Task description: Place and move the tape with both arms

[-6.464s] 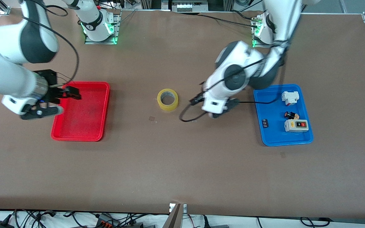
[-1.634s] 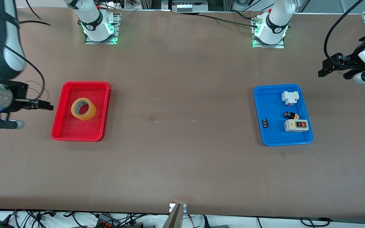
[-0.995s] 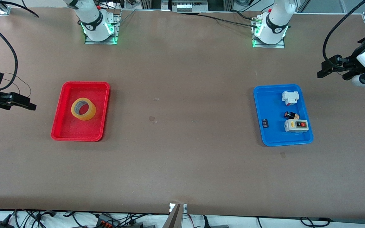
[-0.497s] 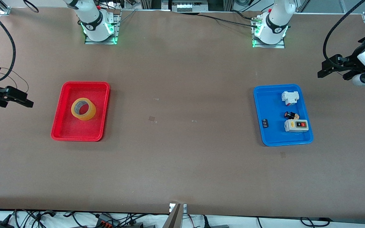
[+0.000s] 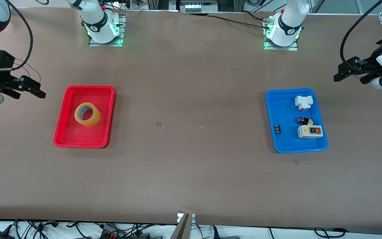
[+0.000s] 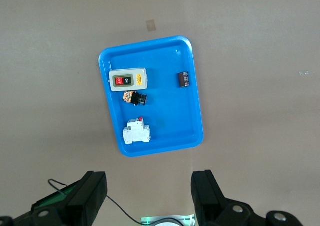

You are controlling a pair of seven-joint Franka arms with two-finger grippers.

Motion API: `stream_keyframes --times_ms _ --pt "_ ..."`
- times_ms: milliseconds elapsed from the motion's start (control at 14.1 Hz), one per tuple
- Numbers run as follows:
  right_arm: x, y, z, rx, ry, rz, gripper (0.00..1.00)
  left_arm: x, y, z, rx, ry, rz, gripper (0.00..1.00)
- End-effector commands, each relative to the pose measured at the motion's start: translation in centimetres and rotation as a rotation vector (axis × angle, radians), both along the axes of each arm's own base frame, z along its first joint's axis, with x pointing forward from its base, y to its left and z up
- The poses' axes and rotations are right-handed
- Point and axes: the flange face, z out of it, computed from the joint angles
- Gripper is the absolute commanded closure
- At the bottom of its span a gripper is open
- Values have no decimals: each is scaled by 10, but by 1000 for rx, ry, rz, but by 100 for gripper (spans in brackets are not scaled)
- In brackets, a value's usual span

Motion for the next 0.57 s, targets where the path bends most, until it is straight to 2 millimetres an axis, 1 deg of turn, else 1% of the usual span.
stream_keyframes --times_ms 0,497 --pt "-21 -4 5 13 -16 0 0 1 2 9 -3 -8 2 0" --pt "-29 -3 9 4 20 9 0 1 3 10 -1 -11 10 0"
